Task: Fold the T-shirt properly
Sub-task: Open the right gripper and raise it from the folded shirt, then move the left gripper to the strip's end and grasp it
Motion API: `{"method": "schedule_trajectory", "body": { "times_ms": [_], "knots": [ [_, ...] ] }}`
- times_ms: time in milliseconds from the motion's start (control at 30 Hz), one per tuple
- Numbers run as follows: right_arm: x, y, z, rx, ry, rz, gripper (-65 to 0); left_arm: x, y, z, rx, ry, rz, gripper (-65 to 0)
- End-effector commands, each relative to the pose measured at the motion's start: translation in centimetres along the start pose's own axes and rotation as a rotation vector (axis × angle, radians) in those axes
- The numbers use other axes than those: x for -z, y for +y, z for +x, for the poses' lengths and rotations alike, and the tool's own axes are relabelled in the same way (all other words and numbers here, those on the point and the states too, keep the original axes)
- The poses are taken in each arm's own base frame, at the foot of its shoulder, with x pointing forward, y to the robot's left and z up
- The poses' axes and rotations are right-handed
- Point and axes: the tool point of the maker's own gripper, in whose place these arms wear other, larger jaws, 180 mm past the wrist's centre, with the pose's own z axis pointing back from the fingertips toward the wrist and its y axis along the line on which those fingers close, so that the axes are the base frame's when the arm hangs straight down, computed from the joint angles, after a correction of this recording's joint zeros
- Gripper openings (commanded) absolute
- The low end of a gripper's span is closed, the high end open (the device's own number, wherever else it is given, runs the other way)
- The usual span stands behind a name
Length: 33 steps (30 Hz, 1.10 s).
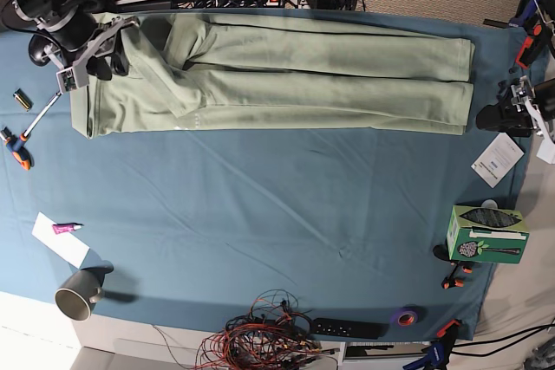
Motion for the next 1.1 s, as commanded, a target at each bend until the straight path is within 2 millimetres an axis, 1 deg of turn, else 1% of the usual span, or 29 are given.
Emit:
{"method": "schedule_trajectory", "body": {
  "times_ms": [0,267,400,467,567,667,733,800,933,1067],
  "knots": [
    [-0.3,-0.4,1.4,-0.028,-0.048,-0.015,-45.3,-0.9,-0.3,1.7,0.037,-0.031,0.003,-37.7],
    [-0.2,-2.6,2.7,-0.072,-0.070,-0.128,-45.3,-0.9,-0.3,1.8,0.037,-0.031,0.003,-37.7],
    [-0.2,-4.0,4.0,-0.052,-0.108,-0.200,-45.3,-1.0,-0.3,1.7,0.036,-0.031,0.003,-37.7],
    [-0.3,-5.0,4.8,-0.061,-0.132,-0.256,-45.3,-1.0,-0.3,1.7,0.037,-0.031,0.003,-37.7],
    [-0.5,-6.5,5.9,-0.048,-0.151,-0.332,-45.3,-1.3,-0.1,1.7,0.032,-0.036,0.011,-37.7],
    [-0.6,-7.1,6.3,-0.040,-0.161,-0.370,-45.3,-2.1,0.4,1.5,0.018,-0.056,0.029,-37.7],
    [-0.6,-7.1,6.3,-0.040,-0.161,-0.370,-45.3,-2.6,0.7,0.9,0.004,-0.057,0.040,-37.7],
    [-0.6,-7.1,6.3,-0.039,-0.164,-0.368,-45.3,-2.7,0.9,-0.2,-0.014,-0.039,0.046,-37.6],
    [-0.5,-6.8,6.5,-0.031,-0.178,-0.353,-45.3,-2.8,1.4,-2.4,-0.057,-0.020,0.059,-32.4],
    [-0.5,-6.8,6.6,-0.032,-0.183,-0.353,-45.3,-2.9,1.5,-3.9,-0.083,-0.002,0.060,-31.9]
  ]
}}
